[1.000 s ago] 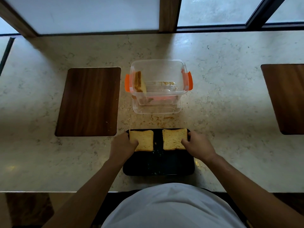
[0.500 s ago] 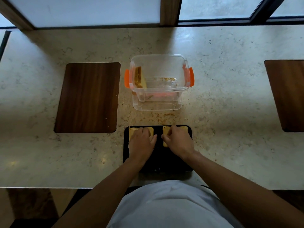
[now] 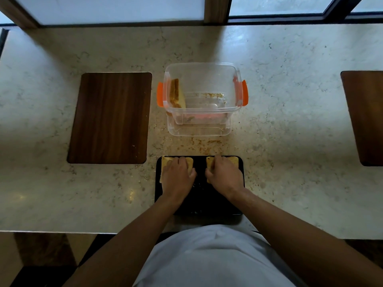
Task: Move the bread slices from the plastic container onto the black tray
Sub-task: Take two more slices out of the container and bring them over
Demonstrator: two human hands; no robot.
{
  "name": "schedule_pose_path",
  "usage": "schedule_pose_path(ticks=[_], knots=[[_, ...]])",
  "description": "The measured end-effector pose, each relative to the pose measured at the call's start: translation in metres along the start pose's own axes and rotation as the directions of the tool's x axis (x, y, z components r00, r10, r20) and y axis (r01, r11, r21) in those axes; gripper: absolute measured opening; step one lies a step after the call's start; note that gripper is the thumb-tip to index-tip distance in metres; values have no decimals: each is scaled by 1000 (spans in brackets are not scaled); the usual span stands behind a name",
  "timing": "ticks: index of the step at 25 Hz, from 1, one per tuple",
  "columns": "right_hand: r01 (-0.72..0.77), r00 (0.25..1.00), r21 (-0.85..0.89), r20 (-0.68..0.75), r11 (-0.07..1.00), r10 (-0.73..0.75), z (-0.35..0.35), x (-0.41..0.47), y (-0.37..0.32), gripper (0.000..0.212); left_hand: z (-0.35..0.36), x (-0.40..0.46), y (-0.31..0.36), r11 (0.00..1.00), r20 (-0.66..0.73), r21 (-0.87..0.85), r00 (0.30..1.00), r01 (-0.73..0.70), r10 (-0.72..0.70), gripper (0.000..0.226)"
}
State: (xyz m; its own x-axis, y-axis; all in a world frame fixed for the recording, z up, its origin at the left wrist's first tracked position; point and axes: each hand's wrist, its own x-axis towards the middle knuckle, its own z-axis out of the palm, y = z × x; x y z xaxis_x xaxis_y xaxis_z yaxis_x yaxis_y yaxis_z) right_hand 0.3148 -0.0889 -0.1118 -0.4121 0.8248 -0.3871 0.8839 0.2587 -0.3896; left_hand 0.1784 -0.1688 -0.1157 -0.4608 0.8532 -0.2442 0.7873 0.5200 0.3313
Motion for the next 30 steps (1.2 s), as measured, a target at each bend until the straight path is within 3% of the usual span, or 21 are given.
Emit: schedule_pose_path(ticks=[8, 12, 16, 20, 22, 26, 30], knots=[[-10, 1000, 8, 28, 1000, 9, -6, 1, 4, 28, -1, 2, -4, 999, -3, -32, 999, 35, -35, 32], [25, 1000, 130, -4, 991, -24, -29, 7, -7, 24, -15, 6, -1, 983, -53, -171, 996, 62, -72, 31], [215, 974, 283, -133, 935, -184, -76, 42, -46, 16, -56, 41, 8, 939, -164, -341, 982, 34, -95, 20], [412, 899, 348, -303, 842, -315, -114, 87, -91, 15, -109, 85, 19, 913, -355, -352, 932, -204, 71, 12], [384, 913, 363, -288, 849, -290, -123, 113, -103, 21, -128, 112, 18, 930, -379, -270, 915, -251, 137, 14], [167, 986, 364, -63, 916, -155, -117, 159, -115, 42, -143, 156, 8, 978, -249, -105, 957, -181, 150, 26], [47, 994, 373, 76, 927, -81, -98, 180, -120, 56, -139, 168, 0, 984, -196, 3, 965, -178, 175, 33]])
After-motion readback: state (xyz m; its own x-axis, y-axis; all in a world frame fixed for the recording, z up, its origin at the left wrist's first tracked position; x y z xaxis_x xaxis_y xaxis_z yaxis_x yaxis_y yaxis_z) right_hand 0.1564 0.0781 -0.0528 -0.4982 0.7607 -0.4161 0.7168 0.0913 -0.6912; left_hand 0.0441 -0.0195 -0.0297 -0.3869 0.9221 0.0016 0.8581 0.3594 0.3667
